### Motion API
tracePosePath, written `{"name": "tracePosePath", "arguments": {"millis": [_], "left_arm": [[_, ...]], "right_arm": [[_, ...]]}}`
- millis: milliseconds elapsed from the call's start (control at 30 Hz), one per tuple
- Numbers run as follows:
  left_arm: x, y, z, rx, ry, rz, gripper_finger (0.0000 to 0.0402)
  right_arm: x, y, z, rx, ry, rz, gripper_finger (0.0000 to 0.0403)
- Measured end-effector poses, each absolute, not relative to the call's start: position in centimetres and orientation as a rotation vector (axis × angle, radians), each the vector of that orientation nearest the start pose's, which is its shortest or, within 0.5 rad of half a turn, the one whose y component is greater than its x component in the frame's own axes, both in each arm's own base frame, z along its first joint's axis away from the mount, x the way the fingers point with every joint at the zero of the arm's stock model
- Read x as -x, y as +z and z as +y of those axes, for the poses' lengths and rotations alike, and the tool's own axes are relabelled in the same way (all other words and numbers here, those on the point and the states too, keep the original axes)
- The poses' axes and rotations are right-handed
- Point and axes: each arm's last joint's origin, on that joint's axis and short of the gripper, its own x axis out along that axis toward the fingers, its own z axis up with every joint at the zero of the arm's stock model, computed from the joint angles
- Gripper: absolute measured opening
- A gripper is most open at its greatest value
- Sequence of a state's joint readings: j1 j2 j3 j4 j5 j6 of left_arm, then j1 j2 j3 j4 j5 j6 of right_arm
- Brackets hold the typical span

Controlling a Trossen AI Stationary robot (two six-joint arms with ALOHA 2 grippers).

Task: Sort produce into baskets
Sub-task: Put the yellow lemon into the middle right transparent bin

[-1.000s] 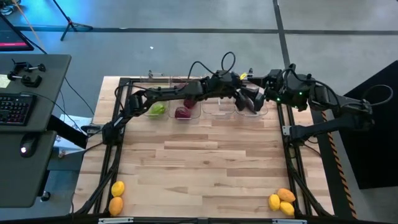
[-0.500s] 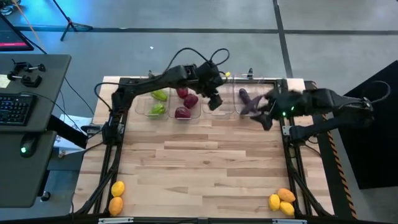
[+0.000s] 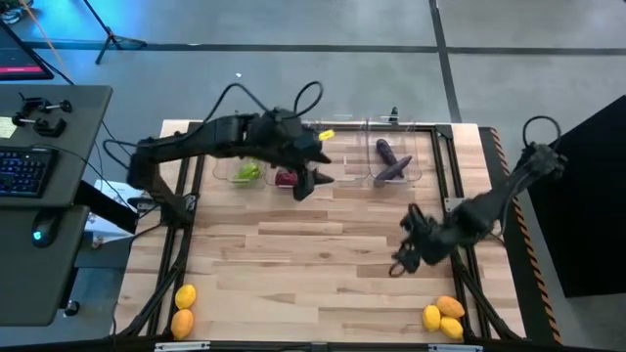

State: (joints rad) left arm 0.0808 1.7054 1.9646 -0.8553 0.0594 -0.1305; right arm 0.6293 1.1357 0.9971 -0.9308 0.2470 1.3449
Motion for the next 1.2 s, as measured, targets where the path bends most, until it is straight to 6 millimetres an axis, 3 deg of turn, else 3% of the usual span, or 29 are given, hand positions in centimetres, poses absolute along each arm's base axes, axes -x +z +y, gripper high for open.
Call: {"name": "tracePosePath", "arguments": {"millis": [133,400,567,800,1033,1200], "left_arm": [[-34.2,40.0,1.7,0.261,0.068,0.567,0.0243],[-30.6,33.4,0.7,0.538,0.058,0.359,0.0243],[-29.1,32.8,0.3,0.598,0.008,0.216,0.0243],[-28.4,33.3,0.3,0.58,-0.001,0.187,0.0243],[-28.4,33.2,0.3,0.58,-0.008,0.196,0.0243],[-28.4,33.2,0.3,0.581,-0.013,0.202,0.0243]], "right_arm": [[-16.4,26.3,13.4,-0.919,-0.333,1.079,0.0277],[-14.8,25.7,15.3,-1.034,-0.377,1.048,0.0277],[-14.6,25.3,15.8,-0.986,-0.389,1.048,0.0277],[-15.3,25.0,15.4,-0.99,-0.428,1.032,0.0278],[-15.9,24.1,16.5,-1.073,-0.356,1.302,0.0329],[-16.4,22.7,17.8,-1.175,-0.452,1.415,0.0356]]}}
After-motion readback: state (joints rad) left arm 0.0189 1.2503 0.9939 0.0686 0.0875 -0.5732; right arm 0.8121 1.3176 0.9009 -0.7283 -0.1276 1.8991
